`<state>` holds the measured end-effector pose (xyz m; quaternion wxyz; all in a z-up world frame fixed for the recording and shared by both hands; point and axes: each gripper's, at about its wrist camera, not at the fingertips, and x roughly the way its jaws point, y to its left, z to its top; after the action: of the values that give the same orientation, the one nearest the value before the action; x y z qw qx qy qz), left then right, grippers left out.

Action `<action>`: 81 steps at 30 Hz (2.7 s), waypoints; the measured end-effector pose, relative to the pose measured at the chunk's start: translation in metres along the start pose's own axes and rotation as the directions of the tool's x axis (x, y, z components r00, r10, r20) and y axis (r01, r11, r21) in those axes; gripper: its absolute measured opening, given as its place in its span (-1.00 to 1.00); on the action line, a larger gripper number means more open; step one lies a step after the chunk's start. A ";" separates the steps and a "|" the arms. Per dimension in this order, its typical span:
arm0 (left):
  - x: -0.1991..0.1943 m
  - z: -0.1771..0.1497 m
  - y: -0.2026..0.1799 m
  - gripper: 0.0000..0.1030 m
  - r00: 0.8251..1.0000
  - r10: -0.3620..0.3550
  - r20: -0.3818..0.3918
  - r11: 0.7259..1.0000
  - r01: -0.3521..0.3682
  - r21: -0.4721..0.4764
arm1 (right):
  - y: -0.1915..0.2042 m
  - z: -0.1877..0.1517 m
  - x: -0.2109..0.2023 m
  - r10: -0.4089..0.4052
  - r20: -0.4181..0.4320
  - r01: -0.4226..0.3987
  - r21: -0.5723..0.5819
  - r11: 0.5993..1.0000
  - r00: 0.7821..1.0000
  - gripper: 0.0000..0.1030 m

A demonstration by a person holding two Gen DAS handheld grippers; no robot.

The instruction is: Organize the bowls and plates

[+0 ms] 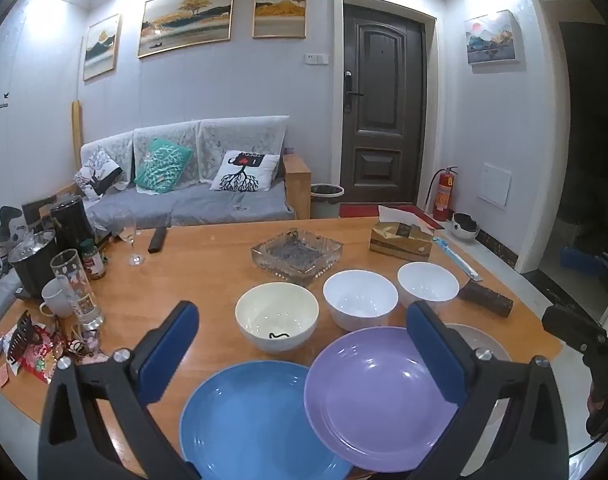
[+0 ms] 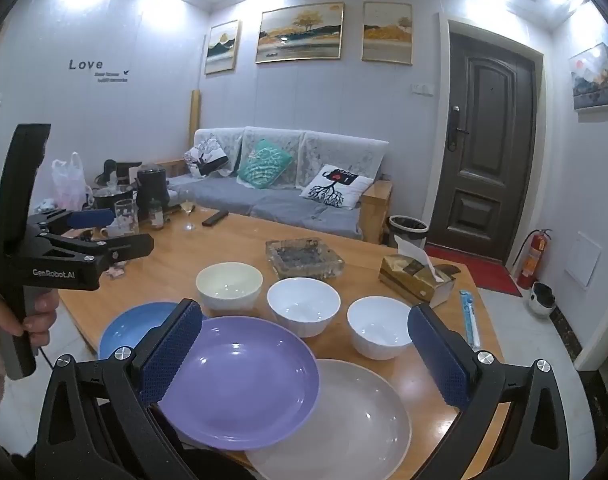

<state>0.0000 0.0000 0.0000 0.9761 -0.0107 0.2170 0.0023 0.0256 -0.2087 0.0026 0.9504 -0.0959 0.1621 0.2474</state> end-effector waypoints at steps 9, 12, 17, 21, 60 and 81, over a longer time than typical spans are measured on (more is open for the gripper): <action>0.000 0.000 0.001 0.99 1.000 -0.004 -0.010 1.000 0.004 -0.007 | 0.003 0.002 0.000 0.000 -0.008 0.000 0.006 1.000 1.000 0.98; 0.000 0.001 0.001 0.99 1.000 -0.003 -0.008 1.000 0.003 -0.011 | 0.004 0.004 0.000 -0.002 -0.002 0.002 0.003 1.000 1.000 0.98; 0.000 0.000 0.001 0.99 1.000 -0.006 -0.005 1.000 0.006 -0.010 | 0.004 0.006 -0.004 0.001 0.005 -0.001 0.001 1.000 1.000 0.98; -0.003 0.000 0.002 0.99 1.000 -0.007 0.000 1.000 0.007 -0.013 | 0.008 0.007 -0.007 0.000 0.009 0.000 -0.001 1.000 1.000 0.98; -0.019 0.004 -0.001 0.99 0.999 -0.008 0.046 1.000 0.009 -0.010 | 0.002 0.010 -0.018 -0.005 0.023 0.004 0.009 1.000 1.000 0.98; -0.015 0.003 0.002 0.99 0.999 -0.031 0.035 0.999 0.031 -0.016 | 0.003 0.005 -0.014 0.050 0.017 -0.051 0.059 0.997 0.999 0.98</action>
<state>-0.0124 0.0017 0.0092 0.9795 -0.0220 0.1998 -0.0108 0.0135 -0.2112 0.0121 0.9475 -0.0614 0.1644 0.2673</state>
